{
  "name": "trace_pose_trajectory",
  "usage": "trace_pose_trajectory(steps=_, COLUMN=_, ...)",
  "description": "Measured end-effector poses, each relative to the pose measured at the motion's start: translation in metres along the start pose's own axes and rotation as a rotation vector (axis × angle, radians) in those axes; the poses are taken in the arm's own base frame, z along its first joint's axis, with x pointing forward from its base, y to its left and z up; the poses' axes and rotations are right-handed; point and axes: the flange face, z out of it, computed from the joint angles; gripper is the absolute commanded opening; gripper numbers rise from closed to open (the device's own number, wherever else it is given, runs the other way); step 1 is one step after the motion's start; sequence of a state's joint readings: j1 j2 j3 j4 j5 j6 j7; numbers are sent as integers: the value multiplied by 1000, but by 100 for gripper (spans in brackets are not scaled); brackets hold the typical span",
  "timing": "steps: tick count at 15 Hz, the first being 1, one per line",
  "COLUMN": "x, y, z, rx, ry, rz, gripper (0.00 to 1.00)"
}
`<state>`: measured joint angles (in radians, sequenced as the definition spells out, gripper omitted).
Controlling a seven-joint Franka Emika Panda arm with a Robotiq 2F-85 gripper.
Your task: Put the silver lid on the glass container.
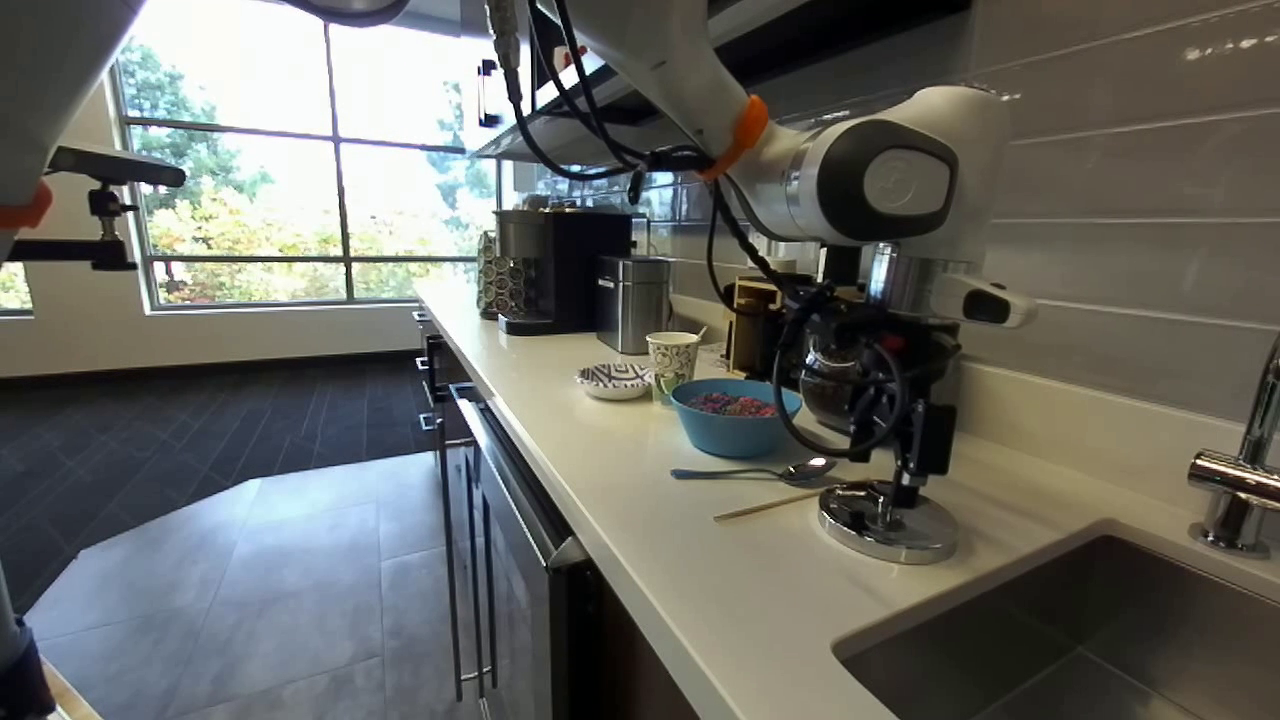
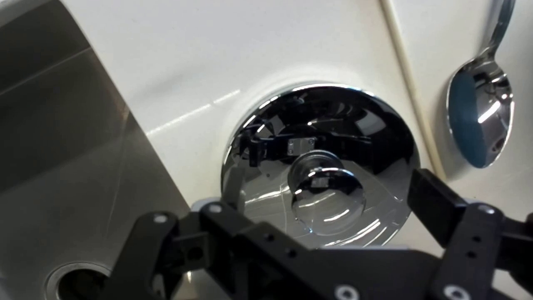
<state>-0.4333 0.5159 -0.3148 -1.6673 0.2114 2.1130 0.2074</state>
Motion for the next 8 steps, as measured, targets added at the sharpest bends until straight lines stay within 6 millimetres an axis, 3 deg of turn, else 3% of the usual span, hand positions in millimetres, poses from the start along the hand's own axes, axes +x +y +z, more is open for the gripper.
trace_pose_trajectory(steps=4, x=5, y=-3, z=3, rx=-4, ry=5, rz=1, gripper=90)
trace_pose_trajectory(steps=6, x=7, y=-5, z=5, rx=-7, ry=7, rz=2, gripper=72)
trace_pose_trajectory(steps=7, x=8, y=-5, z=6, rx=-8, ry=8, rz=3, gripper=68)
trace_pose_trajectory(steps=8, x=10, y=-6, z=7, rx=-9, ry=9, rz=2, gripper=56)
